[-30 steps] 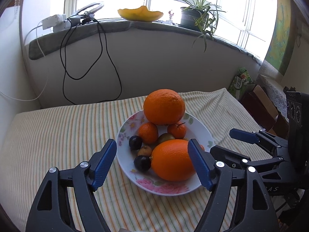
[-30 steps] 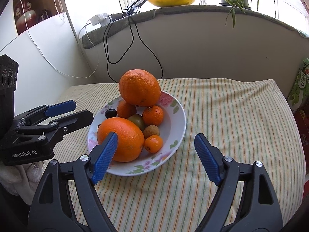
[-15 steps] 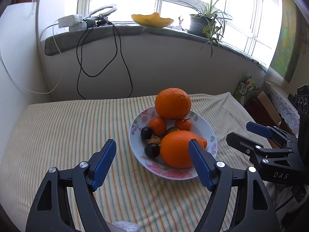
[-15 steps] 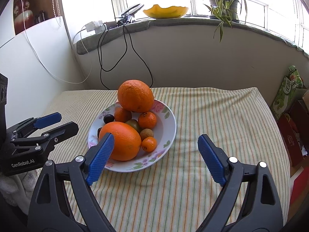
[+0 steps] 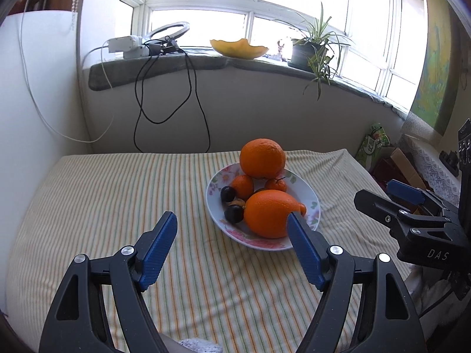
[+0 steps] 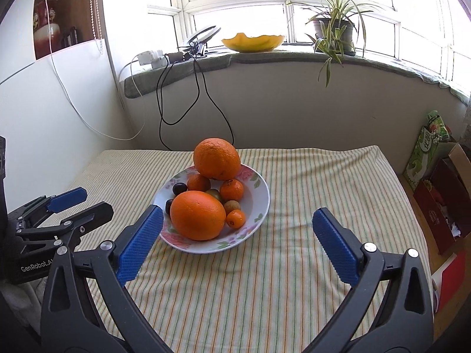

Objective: Organize fruits

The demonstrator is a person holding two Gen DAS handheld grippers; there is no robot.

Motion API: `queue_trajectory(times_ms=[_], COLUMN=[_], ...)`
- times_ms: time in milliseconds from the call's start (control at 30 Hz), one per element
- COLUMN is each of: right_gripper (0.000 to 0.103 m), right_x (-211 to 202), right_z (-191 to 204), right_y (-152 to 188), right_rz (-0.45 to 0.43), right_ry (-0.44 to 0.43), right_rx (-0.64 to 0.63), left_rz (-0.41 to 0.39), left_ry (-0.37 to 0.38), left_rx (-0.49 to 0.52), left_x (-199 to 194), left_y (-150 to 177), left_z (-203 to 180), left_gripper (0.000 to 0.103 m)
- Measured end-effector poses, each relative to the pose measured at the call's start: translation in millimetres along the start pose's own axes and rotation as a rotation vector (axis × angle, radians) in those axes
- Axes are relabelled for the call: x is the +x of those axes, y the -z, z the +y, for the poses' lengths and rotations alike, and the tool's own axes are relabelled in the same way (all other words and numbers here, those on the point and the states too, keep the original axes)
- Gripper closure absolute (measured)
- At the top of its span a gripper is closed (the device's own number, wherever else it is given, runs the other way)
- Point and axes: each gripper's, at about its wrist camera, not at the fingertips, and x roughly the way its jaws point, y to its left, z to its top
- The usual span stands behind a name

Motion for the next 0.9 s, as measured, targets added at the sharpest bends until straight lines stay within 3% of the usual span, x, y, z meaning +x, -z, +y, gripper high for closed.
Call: queue_trajectory(times_ms=[300, 900], right_gripper=[0.0, 0.0], right_x=[-28.6, -35.7], right_z=[6.5, 11.3], right_y=[12.1, 21.2], right_rz=[-0.053, -0.044], right_ry=[0.038, 0.029], right_rx=[0.001, 0.011], left_rz=[-0.006, -0.033], left_ry=[-0.015, -0.033], left_rx=[-0.031, -0.037], left_x=[-19.6, -32.2], left_y=[18.7, 23.4], left_z=[2.1, 4.7], left_gripper=[0.022, 0.022])
